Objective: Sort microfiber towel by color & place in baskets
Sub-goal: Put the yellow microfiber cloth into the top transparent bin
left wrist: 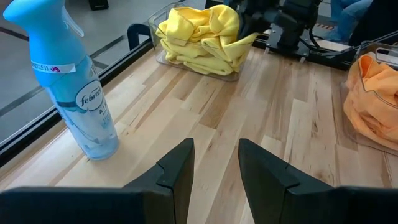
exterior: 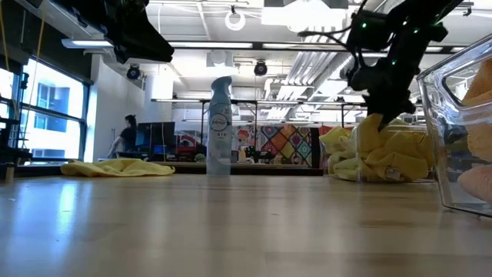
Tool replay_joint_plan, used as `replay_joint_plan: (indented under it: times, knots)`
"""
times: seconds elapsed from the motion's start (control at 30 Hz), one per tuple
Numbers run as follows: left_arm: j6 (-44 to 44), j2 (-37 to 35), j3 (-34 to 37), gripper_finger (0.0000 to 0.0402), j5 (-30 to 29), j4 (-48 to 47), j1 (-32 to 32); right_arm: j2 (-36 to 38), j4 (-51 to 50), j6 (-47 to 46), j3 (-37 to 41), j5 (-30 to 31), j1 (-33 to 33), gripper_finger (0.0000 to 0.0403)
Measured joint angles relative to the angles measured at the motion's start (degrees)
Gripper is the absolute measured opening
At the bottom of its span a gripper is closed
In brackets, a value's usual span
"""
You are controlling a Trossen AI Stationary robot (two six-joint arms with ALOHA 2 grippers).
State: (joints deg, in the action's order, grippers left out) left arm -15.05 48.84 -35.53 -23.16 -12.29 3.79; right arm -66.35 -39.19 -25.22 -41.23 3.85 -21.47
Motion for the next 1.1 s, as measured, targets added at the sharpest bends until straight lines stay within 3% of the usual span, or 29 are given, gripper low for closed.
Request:
replay_joint_plan:
  times: [0.33,0.7,1.1]
  knots:
    - [0.02,0.0,0.0,0.0115,0.0,-0.13,0.0,-5.51,0.86,1.29,0.0,-2.62,-5.53,0.0]
    - [0.02,0.0,0.0,0.0115,0.02,-0.39,0.0,-1.95,-2.24,1.85,-4.35,-2.18,-6.69,0.0]
    - [-0.8,0.02,0.0,0.0115,0.02,-0.39,0.0,4.11,-15.31,-3.18,-11.32,8.78,-6.69,0.0]
